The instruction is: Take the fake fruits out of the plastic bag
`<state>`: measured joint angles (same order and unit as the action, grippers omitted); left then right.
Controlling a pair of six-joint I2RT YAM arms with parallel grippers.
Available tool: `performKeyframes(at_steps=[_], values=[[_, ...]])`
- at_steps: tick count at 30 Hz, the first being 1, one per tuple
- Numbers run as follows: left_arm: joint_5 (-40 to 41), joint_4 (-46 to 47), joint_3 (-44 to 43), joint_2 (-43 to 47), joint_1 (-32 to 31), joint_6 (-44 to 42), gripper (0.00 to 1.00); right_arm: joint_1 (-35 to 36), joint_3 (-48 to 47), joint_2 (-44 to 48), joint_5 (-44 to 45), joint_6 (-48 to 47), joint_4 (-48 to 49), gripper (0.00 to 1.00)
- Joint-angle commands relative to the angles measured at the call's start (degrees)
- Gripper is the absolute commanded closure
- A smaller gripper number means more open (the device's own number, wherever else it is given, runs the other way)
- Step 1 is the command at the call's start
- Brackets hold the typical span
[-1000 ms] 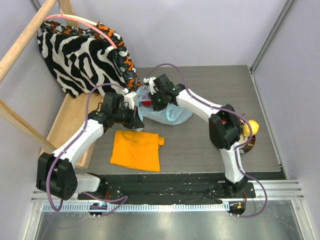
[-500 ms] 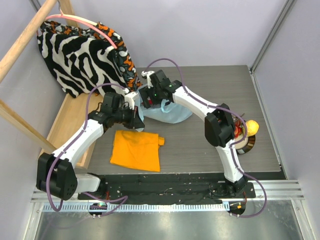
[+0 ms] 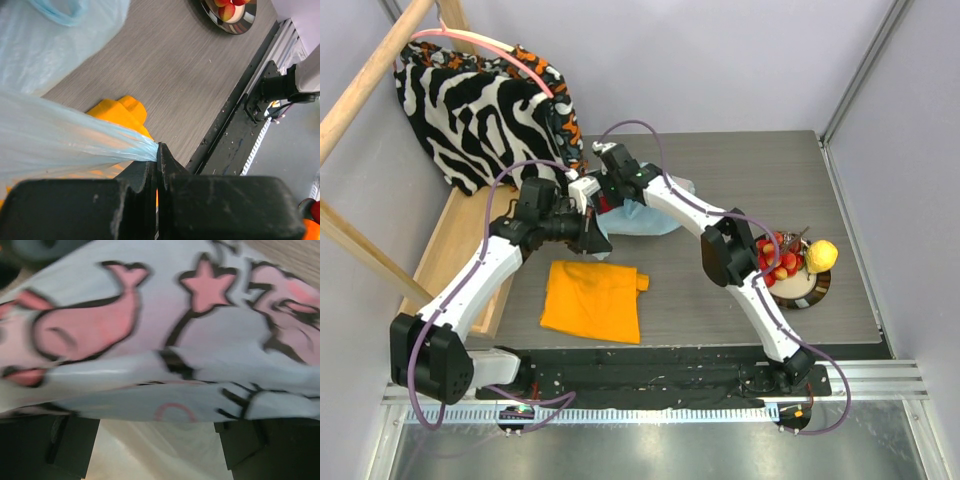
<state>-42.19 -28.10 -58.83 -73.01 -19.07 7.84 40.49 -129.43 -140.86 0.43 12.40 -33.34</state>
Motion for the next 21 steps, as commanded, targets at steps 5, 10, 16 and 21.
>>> performKeyframes(at_steps=[5, 10, 16, 21], values=[[-4.2, -2.1, -0.8, -0.2, 0.1, -0.8, 1.00, 2.3, -12.5, -7.5, 5.5, 2.2, 4.8, 0.36], [-2.5, -2.1, -1.3, -0.9, 0.1, -1.3, 1.00, 2.2, -11.9, -6.5, 0.3, -1.4, 5.5, 0.71], [1.9, -3.6, -2.4, -0.6, 1.7, -2.0, 1.00, 0.5, -0.1, 5.2, -3.5, -6.9, 4.4, 0.89], [8.7, -5.5, -0.9, 1.3, 3.0, -4.9, 1.00, -3.3, 17.5, 19.2, -6.2, -9.1, 3.2, 0.93]])
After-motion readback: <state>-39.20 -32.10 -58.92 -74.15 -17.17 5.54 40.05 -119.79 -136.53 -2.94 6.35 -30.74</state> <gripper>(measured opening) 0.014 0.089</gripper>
